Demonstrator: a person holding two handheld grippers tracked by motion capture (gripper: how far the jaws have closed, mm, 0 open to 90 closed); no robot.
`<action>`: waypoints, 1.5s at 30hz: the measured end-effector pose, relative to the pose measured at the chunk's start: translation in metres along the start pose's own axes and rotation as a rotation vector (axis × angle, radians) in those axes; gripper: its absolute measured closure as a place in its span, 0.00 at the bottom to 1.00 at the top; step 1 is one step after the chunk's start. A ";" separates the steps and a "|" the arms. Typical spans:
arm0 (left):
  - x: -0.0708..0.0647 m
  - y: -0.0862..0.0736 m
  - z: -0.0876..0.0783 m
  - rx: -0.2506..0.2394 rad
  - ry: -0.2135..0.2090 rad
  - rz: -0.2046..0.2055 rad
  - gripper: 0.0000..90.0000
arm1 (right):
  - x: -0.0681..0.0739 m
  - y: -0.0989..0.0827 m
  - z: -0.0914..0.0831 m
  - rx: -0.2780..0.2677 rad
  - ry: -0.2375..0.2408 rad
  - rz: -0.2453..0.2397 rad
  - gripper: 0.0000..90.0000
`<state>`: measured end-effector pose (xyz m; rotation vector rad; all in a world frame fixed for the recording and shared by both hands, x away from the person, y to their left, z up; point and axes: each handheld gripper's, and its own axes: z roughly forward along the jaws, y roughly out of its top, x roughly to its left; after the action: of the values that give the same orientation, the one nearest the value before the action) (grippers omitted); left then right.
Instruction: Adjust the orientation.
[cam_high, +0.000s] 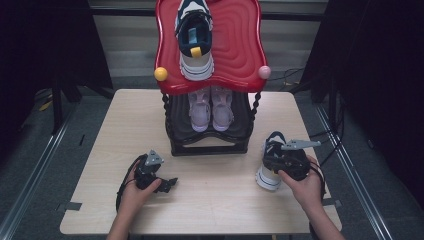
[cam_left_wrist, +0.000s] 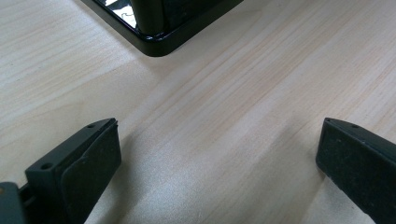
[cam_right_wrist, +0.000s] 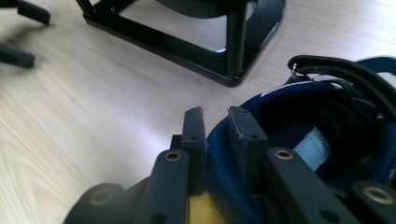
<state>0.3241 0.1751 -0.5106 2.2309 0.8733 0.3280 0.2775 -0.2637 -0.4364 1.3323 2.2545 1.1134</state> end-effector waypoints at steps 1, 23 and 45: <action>0.000 0.000 0.000 -0.002 -0.001 0.000 0.00 | 0.001 0.000 0.002 -0.006 0.008 0.001 0.81; 0.000 0.000 0.000 0.000 0.000 0.000 0.00 | 0.005 0.004 -0.012 0.023 0.033 -0.066 0.81; 0.000 0.000 0.000 0.001 0.000 0.000 0.00 | 0.009 0.054 0.003 0.379 0.134 -0.133 0.60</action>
<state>0.3241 0.1751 -0.5105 2.2322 0.8735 0.3281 0.3081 -0.2403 -0.3969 1.2423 2.7101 0.7761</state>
